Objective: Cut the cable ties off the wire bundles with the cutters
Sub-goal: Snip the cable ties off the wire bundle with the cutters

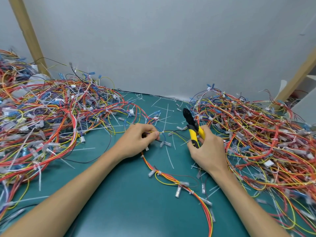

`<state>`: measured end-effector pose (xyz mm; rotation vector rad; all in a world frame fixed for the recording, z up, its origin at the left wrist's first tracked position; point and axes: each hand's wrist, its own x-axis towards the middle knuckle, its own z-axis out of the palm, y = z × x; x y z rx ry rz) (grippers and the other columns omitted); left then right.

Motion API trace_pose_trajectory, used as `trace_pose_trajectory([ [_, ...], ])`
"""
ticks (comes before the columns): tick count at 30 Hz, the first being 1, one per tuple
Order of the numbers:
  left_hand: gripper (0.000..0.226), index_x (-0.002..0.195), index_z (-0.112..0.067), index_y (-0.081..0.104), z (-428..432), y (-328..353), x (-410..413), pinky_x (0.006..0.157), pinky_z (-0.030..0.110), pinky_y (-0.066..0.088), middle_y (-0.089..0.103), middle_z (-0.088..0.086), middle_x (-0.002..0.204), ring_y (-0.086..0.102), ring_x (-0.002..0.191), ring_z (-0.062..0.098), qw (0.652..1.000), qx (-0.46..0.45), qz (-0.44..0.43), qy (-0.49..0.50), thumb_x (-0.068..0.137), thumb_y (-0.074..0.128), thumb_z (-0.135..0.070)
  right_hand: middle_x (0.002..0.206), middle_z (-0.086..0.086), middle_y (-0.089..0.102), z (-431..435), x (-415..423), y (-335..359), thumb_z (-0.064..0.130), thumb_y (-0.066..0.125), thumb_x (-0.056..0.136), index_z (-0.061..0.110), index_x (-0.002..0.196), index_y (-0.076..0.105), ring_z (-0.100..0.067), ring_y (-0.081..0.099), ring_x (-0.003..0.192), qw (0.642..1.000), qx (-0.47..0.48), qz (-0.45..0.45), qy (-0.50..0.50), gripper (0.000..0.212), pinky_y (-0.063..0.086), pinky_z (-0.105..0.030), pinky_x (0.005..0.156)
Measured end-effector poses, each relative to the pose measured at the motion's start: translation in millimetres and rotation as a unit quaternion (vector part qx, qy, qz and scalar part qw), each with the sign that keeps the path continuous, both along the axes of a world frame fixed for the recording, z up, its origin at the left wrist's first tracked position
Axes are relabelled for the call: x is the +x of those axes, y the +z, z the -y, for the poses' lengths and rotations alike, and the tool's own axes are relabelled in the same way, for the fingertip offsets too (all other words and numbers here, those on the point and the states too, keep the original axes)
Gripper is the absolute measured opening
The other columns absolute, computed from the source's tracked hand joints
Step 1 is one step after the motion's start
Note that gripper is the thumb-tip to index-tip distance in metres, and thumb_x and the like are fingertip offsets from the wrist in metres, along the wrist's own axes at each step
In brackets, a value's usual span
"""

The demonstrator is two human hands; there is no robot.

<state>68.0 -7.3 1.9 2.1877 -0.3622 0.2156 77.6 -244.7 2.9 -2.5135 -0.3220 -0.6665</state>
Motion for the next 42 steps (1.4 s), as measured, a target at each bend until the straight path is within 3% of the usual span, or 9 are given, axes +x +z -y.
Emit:
trace_pose_trajectory([
  [7,0.020,0.076,-0.020,0.070,1,-2,2,0.053,0.011,0.037,0.064,0.005,0.060,0.056,0.048,0.009,0.997,-0.008,0.018,0.071,0.093,0.059,-0.021,0.057,0.012,0.045,-1,-3,5,0.040,0.060,0.069,0.028,0.085,0.043,-0.011,0.048,0.055,0.999,0.005,0.035,-0.021,0.026,0.035,-0.027,0.052],
  [11,0.020,0.075,-0.022,0.070,0,-3,3,0.056,0.015,0.038,0.062,0.007,0.058,0.054,0.054,0.016,0.996,-0.004,0.027,0.091,0.092,0.059,-0.021,0.080,0.010,0.051,-4,-6,7,0.037,0.069,0.073,0.029,0.109,0.053,-0.015,0.050,0.074,0.999,-0.025,0.007,-0.029,0.040,0.039,-0.029,0.064],
  [16,0.020,0.077,-0.019,0.072,-1,-3,2,0.055,0.017,0.038,0.059,0.009,0.056,0.055,0.054,0.020,0.996,-0.005,0.028,0.080,0.092,0.059,-0.020,0.082,0.011,0.060,-8,-10,50,0.029,0.077,0.069,0.037,0.095,0.060,-0.010,0.055,0.074,0.962,0.102,-0.253,0.016,0.032,0.038,-0.027,0.062],
  [18,0.020,0.077,-0.019,0.072,-1,-3,2,0.054,0.016,0.038,0.059,0.010,0.056,0.054,0.054,0.021,0.997,-0.003,0.031,0.076,0.092,0.059,-0.020,0.078,0.008,0.058,-4,-14,70,0.028,0.076,0.070,0.031,0.092,0.062,-0.015,0.053,0.073,0.952,0.119,-0.280,0.037,0.026,0.037,-0.030,0.062],
  [24,0.021,0.076,-0.019,0.072,1,-3,2,0.052,0.012,0.035,0.057,0.011,0.055,0.050,0.055,0.022,0.996,0.002,0.038,0.080,0.091,0.059,-0.020,0.108,-0.001,0.059,2,-39,117,0.044,0.070,0.070,0.032,0.125,0.052,-0.027,0.055,0.100,0.967,-0.205,-0.123,-0.084,0.059,0.044,-0.039,0.089],
  [29,0.021,0.076,-0.018,0.073,1,-2,2,0.051,0.010,0.035,0.057,0.011,0.053,0.049,0.055,0.021,0.995,-0.004,0.036,0.090,0.091,0.059,-0.020,0.078,0.024,0.049,8,-60,147,0.049,0.064,0.064,0.040,0.105,0.051,-0.016,0.048,0.070,0.981,-0.165,-0.093,-0.048,0.043,0.032,-0.025,0.058],
  [33,0.021,0.077,-0.017,0.074,1,-1,1,0.054,0.013,0.038,0.059,0.008,0.051,0.052,0.052,0.019,0.994,-0.007,0.031,0.101,0.091,0.058,-0.020,0.077,0.016,0.055,-11,-62,130,0.060,0.055,0.065,0.039,0.101,0.045,-0.003,0.051,0.065,0.957,-0.205,-0.204,-0.005,0.043,0.030,-0.023,0.052],
  [37,0.021,0.076,-0.016,0.074,1,-2,0,0.057,0.015,0.040,0.059,0.009,0.052,0.053,0.053,0.023,0.994,-0.004,0.040,0.103,0.090,0.058,-0.019,0.083,0.004,0.052,-36,-52,81,0.057,0.056,0.074,0.026,0.107,0.045,-0.022,0.054,0.082,0.925,-0.269,-0.267,-0.008,0.047,0.042,-0.032,0.065],
  [42,0.021,0.076,-0.017,0.073,0,-1,0,0.052,0.011,0.034,0.052,0.006,0.048,0.041,0.047,0.016,0.995,0.003,0.053,0.087,0.091,0.059,-0.019,0.108,-0.003,0.054,-39,-42,50,0.059,0.051,0.072,0.023,0.107,0.038,-0.031,0.055,0.102,0.934,-0.262,-0.235,-0.056,0.051,0.038,-0.037,0.075],
])
